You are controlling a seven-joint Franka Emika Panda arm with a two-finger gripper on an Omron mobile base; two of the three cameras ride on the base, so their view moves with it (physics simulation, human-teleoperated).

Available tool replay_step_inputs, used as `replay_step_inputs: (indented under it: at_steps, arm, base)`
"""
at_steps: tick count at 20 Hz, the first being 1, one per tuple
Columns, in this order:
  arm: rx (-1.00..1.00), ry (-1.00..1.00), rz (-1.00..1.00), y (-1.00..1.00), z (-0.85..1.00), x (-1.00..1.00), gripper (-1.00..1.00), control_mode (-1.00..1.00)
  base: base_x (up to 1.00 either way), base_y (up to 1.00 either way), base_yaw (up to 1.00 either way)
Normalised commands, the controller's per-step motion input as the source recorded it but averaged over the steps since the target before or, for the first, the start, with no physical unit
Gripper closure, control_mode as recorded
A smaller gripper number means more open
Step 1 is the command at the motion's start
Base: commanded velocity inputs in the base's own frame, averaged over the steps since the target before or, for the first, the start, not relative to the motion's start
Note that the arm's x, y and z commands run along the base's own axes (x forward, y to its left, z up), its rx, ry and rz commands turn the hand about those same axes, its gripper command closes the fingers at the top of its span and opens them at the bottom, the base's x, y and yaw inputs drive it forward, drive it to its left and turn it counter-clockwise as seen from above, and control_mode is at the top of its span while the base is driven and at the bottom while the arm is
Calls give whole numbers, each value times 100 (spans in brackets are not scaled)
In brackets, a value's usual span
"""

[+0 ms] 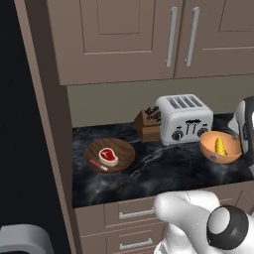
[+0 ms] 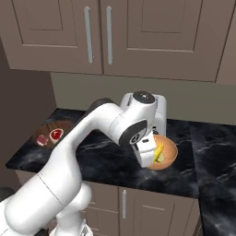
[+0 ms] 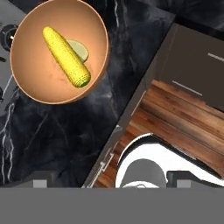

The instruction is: Place the bowl with the lemon wedge and corn on the second highest shelf of the fridge. Place the bowl with the steaks on the top shelf of the fridge.

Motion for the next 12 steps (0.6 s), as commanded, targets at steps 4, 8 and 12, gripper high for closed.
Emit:
replay_step_inputs:
  at_steps: [4, 8, 12]
  arm:
    - [-4, 0, -11, -64, -69, 37, -100, -100]
    - [-2, 1, -14, -85, -70, 32, -100, -100]
    - [0, 0, -12, -56, -43, 45, -100, -100]
  base:
    - [0, 0, 0]
    - [0, 0, 0]
    - [0, 0, 0]
